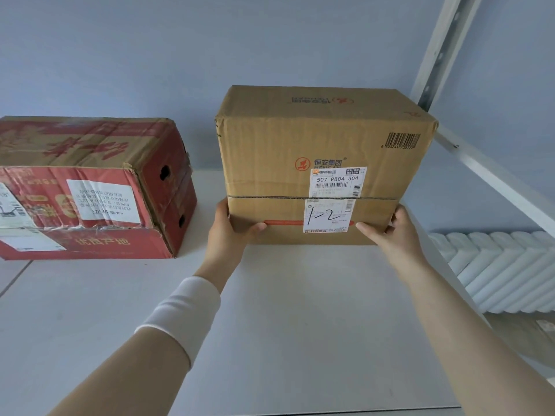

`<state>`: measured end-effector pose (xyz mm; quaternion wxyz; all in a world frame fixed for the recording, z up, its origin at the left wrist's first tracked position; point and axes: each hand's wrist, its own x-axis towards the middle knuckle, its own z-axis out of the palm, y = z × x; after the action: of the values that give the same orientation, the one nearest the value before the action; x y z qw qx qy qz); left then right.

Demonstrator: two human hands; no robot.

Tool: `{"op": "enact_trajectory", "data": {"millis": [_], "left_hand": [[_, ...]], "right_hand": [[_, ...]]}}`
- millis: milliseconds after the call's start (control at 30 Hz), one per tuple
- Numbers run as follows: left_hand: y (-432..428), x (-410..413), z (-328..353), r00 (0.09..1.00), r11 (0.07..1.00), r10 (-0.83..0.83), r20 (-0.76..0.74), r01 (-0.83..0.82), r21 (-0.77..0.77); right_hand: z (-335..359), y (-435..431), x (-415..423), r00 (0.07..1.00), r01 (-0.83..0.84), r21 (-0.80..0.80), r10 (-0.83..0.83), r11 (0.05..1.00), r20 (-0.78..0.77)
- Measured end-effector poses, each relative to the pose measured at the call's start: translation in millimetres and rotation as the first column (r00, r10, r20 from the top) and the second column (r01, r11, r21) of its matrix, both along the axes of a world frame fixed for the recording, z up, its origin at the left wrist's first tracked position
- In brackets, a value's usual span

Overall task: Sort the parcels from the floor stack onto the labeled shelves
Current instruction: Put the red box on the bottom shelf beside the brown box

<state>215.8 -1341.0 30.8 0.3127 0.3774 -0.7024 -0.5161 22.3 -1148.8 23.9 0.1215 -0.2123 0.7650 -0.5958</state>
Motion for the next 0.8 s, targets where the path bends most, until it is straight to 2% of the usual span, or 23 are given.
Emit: {"op": "enact_trajectory", "data": {"millis": [233,333,433,600,800], "left_hand": [[6.1,9.8,2.5,0.998,1.000,-0.020,0.058,0.020,0.008],[25.6,31.2,11.3,0.993,0.999,-0.037,0.113,0.036,0.004],[50.8,60.6,28.0,0.981,0.998,-0.023,0.194,0.033,-0.046],[100.2,114.9,67.8,0.921,0.959,-0.015,0.388,0.123,-0.255],[167.7,176.5,121.5,0.787,0.818,0.023,0.617,0.340,-0.464]], "right_hand": [[6.5,9.1,17.7,0.999,-0.013,0.084,0.009,0.996,0.044],[16.6,25.8,40.6,0.998,0.055,0.243,-0.057,0.969,0.000],[35.5,45.4,70.8,0.996,0.065,0.318,-0.042,0.946,-0.078],[76.3,81.3,133.9,0.962,-0.017,0.461,0.139,0.887,-0.233],[136.1,131.8,212.4,0.800,-0.014,0.671,0.411,0.741,-0.437]]}}
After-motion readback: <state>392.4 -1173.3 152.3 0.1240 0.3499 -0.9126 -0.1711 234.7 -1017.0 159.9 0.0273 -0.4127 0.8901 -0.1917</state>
